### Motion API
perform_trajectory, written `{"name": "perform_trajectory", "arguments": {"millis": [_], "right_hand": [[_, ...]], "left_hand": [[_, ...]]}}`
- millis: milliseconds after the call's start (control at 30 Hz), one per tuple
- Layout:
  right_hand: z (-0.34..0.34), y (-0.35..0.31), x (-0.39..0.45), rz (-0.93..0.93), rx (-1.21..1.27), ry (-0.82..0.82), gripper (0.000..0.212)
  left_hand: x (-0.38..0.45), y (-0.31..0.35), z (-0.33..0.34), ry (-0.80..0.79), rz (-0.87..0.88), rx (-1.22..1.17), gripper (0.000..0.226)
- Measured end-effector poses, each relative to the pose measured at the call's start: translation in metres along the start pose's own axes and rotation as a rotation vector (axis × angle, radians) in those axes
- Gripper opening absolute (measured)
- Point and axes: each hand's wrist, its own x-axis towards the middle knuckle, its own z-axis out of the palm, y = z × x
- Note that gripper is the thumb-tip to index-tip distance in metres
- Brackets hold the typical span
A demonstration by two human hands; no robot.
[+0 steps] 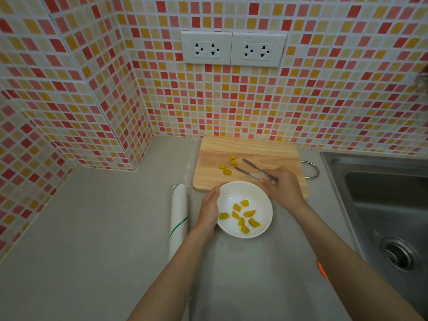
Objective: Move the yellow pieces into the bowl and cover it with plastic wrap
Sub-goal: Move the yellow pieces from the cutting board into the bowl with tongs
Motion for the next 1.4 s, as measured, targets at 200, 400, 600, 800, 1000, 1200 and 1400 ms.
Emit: {"name": "perform_trajectory", "arguments": {"millis": [200,400,600,800,1000,1200,1400], "right_hand": [[0.031,-0.010,0.036,-0.021,-0.046,-0.157,0.035],[0.031,-0.005,0.046,-0.057,-0.038,-0.208,0.028],[0.031,0.005,0.041,-0.051,-0.019,-0.168,0.027],[0.027,0.005,0.036,-0.076,0.007,-0.068,0.017],[0.015,0.010,0.033,-0.075,-0.025,-0.102,0.024],[0.021,0.011,0.037,-0.023,-0.056,-0.186,0.031],[0.017,0.004,0.033,-0.080,-0.035,-0.138,0.024]], "left_hand": [[0.002,-0.001,-0.001,0.001,-0.004,0.006,0.031],[0.004,-0.004,-0.001,0.003,-0.005,0.012,0.030],[0.003,-0.004,-0.001,0.006,-0.019,-0.005,0.032],[0.001,-0.002,0.000,0.003,-0.009,-0.010,0.035],[0.002,-0.003,0.000,0.010,0.004,-0.003,0.032],[0.001,-0.002,0.001,0.020,0.000,0.023,0.031],[0.000,-0.003,0.001,0.018,0.002,0.023,0.030]]}}
